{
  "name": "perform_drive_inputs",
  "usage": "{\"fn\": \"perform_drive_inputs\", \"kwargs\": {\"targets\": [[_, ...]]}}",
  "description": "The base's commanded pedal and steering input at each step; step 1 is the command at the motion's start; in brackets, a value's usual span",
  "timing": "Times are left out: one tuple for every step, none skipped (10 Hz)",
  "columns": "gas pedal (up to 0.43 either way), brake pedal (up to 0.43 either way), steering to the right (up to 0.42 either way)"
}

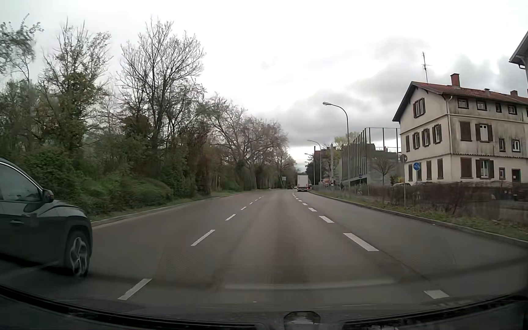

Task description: Follow the waypoints while adhering to traffic rules and regulations

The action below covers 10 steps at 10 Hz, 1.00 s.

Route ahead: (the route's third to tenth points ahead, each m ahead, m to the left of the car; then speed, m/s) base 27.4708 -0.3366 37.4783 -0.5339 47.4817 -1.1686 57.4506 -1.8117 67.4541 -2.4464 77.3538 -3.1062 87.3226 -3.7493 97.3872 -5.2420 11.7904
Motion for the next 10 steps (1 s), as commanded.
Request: {"fn": "perform_drive_inputs", "kwargs": {"targets": [[0.110,0.000,0.002],[0.110,0.000,0.002],[0.110,0.000,0.002],[0.110,0.000,0.002],[0.110,0.000,0.002],[0.110,0.000,0.002],[0.110,0.000,0.002],[0.110,0.000,0.002],[0.110,0.000,0.002],[0.110,0.000,0.002]]}}
